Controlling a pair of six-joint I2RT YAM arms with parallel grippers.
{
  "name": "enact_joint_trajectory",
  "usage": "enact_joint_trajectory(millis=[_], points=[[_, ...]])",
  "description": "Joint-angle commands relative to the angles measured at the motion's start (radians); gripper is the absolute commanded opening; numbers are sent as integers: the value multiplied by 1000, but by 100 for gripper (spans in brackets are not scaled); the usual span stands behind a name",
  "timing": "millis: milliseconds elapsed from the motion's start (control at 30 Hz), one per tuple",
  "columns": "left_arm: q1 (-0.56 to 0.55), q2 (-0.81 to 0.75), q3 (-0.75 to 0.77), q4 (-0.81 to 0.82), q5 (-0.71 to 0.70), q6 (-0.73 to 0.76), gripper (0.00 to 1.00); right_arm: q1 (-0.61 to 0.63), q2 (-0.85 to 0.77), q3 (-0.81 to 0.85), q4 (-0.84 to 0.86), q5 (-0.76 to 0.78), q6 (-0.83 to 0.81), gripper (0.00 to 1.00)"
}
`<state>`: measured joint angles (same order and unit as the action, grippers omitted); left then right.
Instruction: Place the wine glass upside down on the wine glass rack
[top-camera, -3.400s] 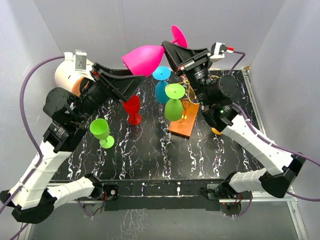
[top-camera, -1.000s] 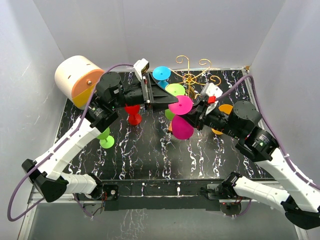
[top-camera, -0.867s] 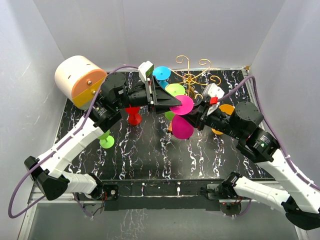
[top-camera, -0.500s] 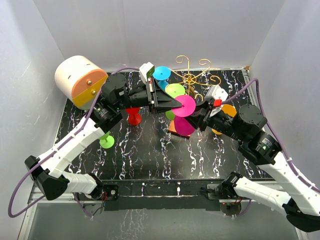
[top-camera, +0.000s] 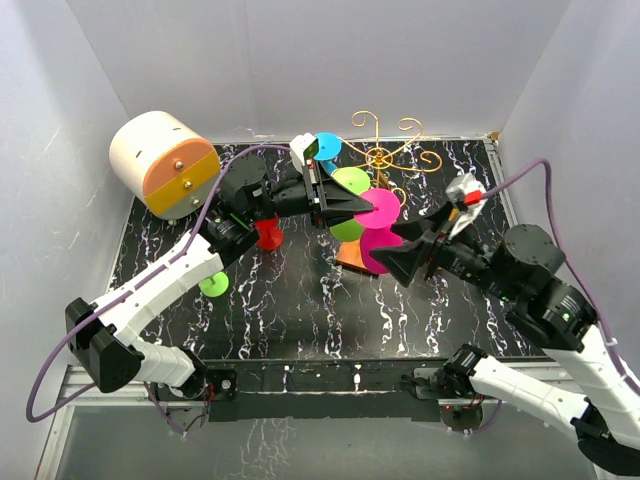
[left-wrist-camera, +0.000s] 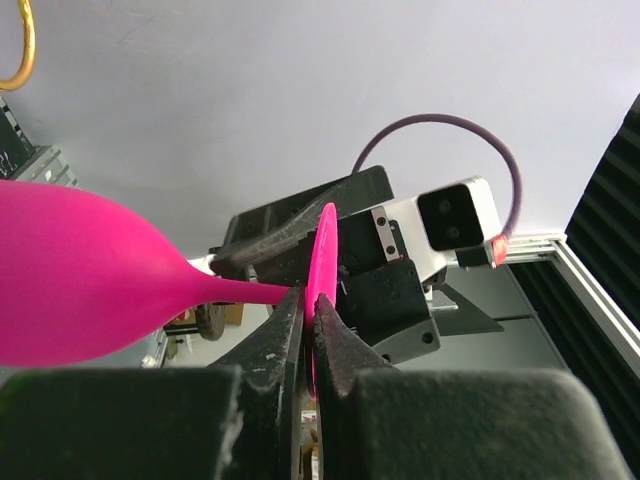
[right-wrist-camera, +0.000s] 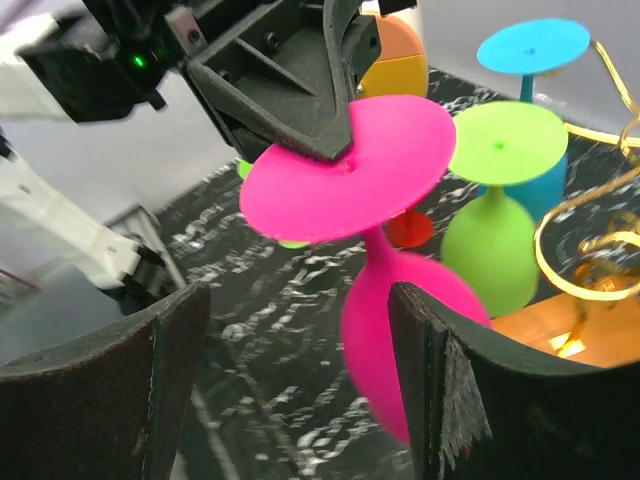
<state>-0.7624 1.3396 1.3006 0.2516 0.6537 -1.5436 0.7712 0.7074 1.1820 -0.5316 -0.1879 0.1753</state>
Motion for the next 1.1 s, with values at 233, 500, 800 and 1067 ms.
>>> enact_joint_trajectory(millis=[233, 500, 800, 1067], points=[[-3, -29, 2, 54, -1, 26, 0, 3, -53, 120, -226, 342, 799, 67], [-3, -36, -23, 85, 14, 27, 0, 3, -22, 140, -153, 401, 928, 59], [-3, -39, -49, 99, 15, 25, 0, 4, -1, 81, 6, 384, 939, 59], [-3, -37, -43, 85, 17, 30, 0, 3, 68, 93, -57, 435, 930, 33]])
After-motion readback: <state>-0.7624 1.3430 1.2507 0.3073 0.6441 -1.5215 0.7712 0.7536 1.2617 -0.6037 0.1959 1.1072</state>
